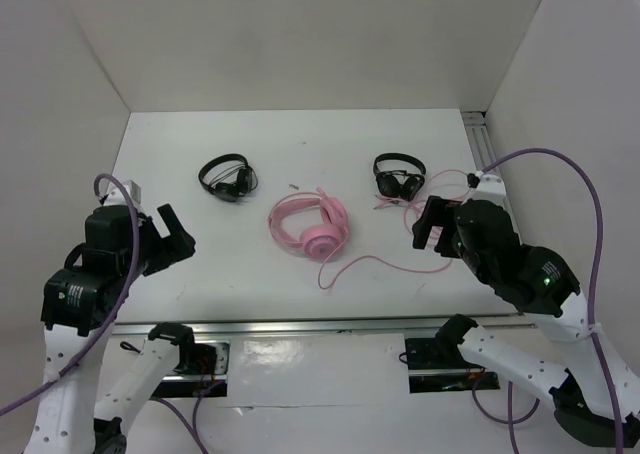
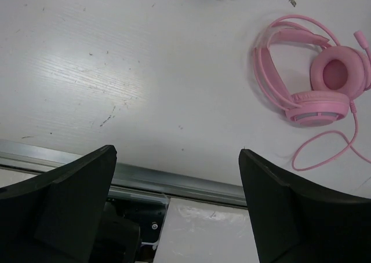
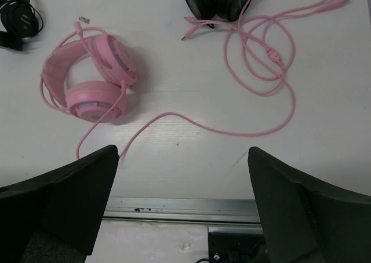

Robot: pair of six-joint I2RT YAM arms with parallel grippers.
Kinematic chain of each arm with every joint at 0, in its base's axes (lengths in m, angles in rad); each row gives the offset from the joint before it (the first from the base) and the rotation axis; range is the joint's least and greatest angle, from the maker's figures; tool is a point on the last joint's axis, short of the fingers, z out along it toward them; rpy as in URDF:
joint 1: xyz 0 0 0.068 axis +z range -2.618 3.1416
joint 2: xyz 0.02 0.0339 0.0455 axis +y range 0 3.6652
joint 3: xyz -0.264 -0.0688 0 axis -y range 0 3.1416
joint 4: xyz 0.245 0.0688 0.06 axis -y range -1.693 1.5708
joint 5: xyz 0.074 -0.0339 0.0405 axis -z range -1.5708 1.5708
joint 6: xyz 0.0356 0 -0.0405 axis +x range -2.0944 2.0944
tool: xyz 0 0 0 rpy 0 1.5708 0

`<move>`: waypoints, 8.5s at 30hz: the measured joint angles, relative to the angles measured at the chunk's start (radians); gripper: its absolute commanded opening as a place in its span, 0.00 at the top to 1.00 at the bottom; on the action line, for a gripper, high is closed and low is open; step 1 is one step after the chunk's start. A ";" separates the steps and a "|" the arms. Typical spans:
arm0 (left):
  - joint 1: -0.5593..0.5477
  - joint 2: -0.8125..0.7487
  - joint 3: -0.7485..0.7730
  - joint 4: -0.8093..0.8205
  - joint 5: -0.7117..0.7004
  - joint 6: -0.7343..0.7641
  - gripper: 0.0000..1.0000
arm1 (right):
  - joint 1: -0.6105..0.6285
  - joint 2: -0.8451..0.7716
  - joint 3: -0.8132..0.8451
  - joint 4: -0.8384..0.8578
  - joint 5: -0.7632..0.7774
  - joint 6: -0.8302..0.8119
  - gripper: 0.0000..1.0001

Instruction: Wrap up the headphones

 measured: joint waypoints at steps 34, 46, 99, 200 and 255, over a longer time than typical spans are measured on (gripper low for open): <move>-0.251 0.968 0.041 0.745 0.244 -0.002 0.00 | 0.000 -0.043 -0.200 0.364 -0.505 -0.199 0.00; -0.287 1.130 0.021 0.785 0.085 -0.052 0.02 | 0.000 -0.079 -0.223 0.429 -0.589 -0.209 0.00; -0.392 0.554 0.727 -0.233 -0.497 -0.211 1.00 | 0.014 0.476 -0.519 1.496 -1.051 -0.297 0.22; -0.939 0.409 0.493 0.044 -0.526 0.127 1.00 | 0.061 0.666 -0.502 1.668 -0.931 -0.377 0.45; -0.553 0.908 0.164 0.081 -0.499 -0.092 1.00 | 0.546 0.347 -0.122 0.714 -0.009 -0.626 1.00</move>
